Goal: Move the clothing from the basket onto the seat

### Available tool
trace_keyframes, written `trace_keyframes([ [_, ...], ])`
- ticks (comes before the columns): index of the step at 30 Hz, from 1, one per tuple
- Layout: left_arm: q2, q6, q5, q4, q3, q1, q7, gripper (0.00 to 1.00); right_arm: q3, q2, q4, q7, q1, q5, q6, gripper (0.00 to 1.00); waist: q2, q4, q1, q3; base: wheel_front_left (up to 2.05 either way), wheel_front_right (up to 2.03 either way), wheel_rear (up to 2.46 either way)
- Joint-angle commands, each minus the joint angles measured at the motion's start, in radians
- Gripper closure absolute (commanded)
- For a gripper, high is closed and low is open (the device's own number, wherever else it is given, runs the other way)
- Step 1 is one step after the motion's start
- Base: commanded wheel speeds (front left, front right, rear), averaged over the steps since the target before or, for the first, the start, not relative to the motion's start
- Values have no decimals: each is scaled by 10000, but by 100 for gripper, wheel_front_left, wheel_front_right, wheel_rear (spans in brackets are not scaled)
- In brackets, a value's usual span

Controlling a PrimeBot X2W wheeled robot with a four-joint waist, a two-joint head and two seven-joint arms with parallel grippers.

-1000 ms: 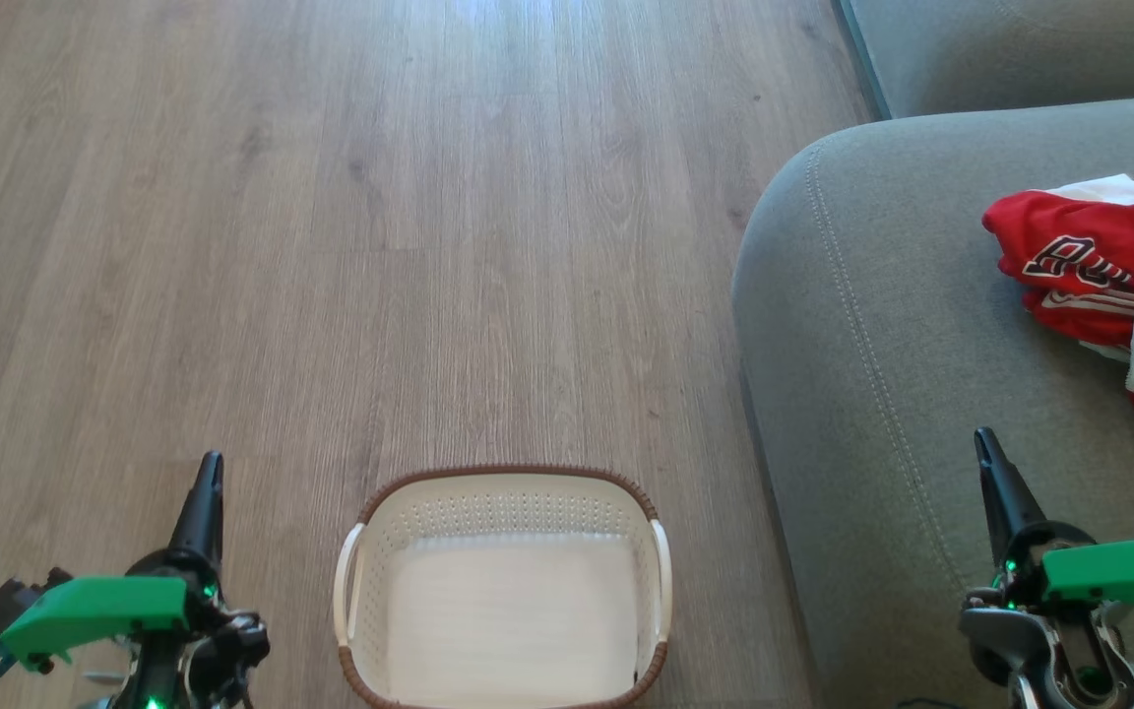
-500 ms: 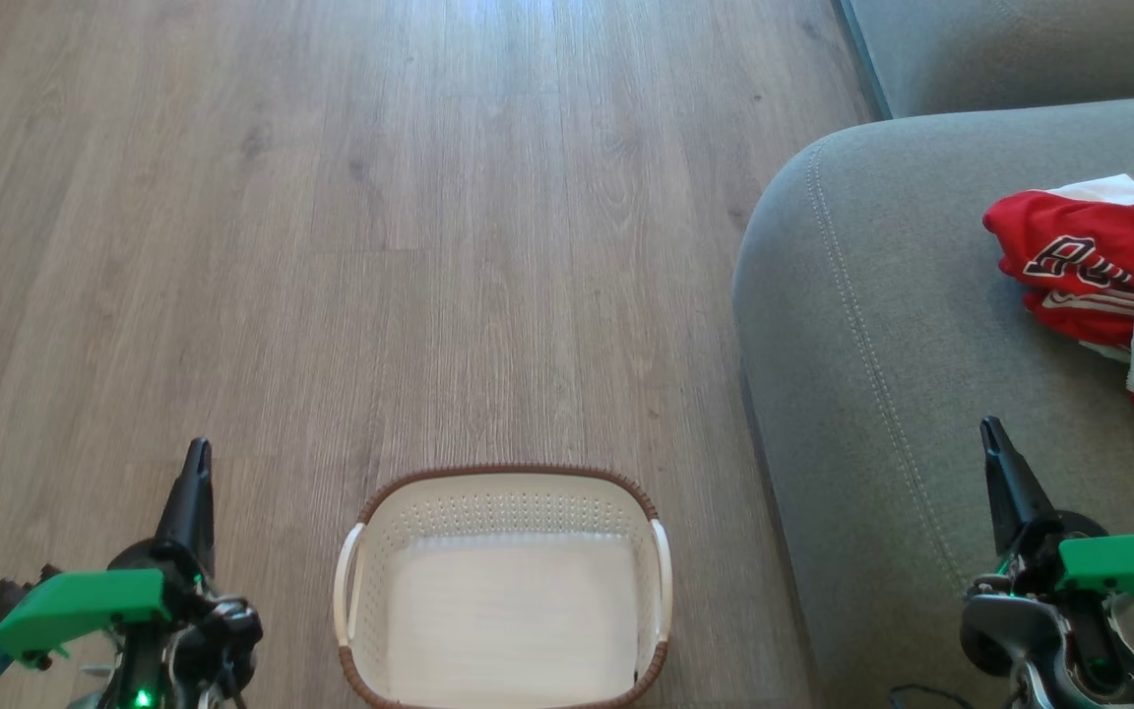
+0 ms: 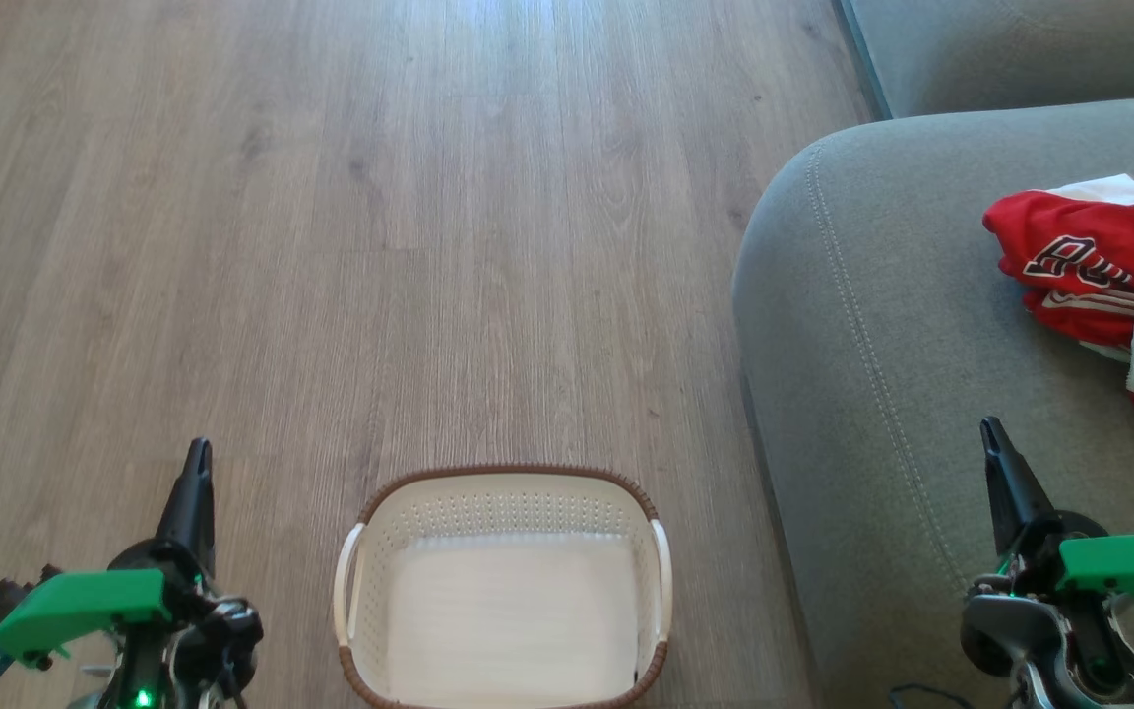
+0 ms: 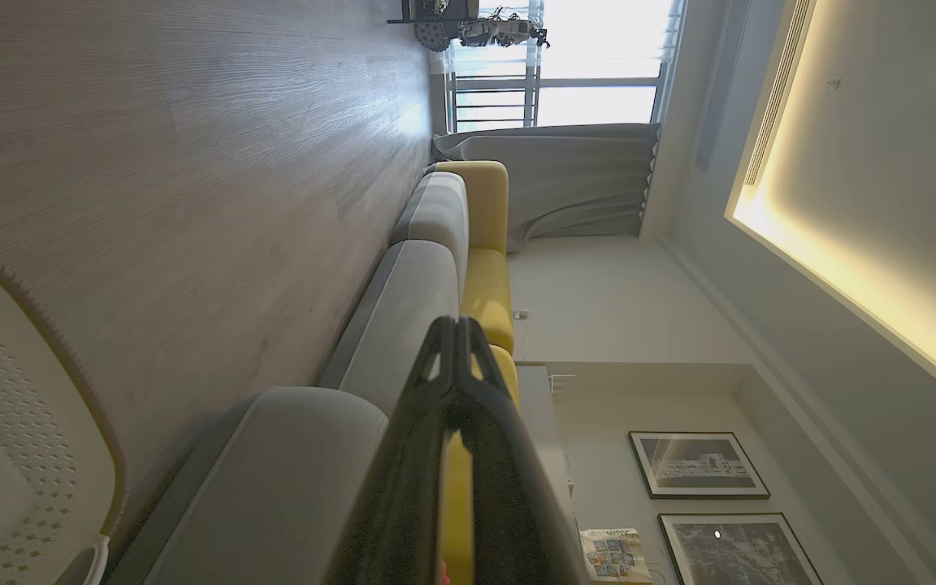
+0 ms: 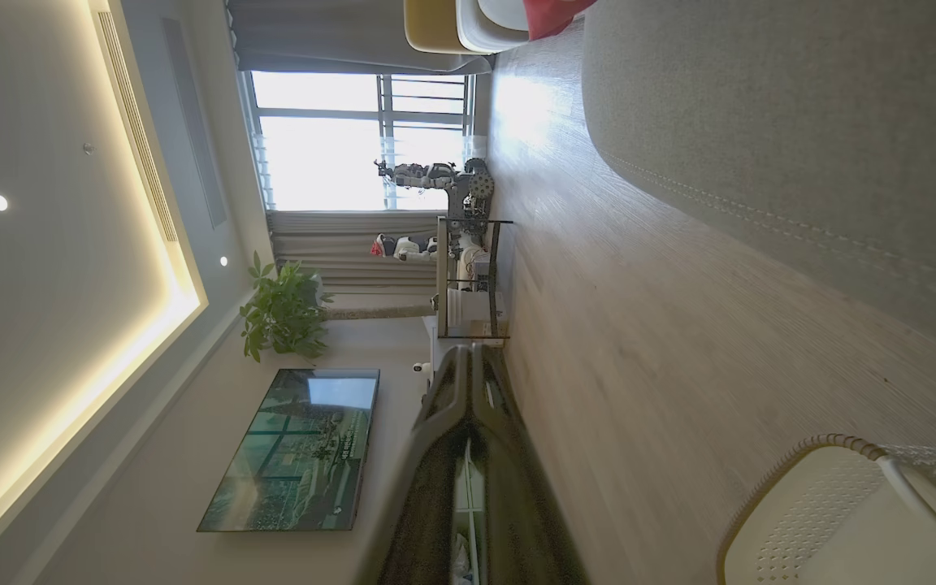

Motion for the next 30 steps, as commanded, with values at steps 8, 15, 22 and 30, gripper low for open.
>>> trace_keyframes([
  [8, 55, -67, -21, -270, 368, -490, 79, 100, 168, 53, -325, 63, -505, 21, 0, 100, 0, 0, 0, 0, 0, 0, 0],
  [15, 54, -67, -20, -270, 370, -490, 80, 100, 160, 58, -325, 69, -506, 15, 0, 100, 0, 0, 0, 0, 0, 0, 0],
  [22, 53, -67, -19, -270, 371, -490, 81, 100, 154, 63, -325, 75, -506, 9, 0, 100, 0, 0, 0, 0, 0, 0, 0],
  [30, 52, -67, -19, -270, 372, -490, 82, 100, 147, 68, -324, 80, -507, 4, 0, 100, 0, 0, 0, 0, 0, 0, 0],
])
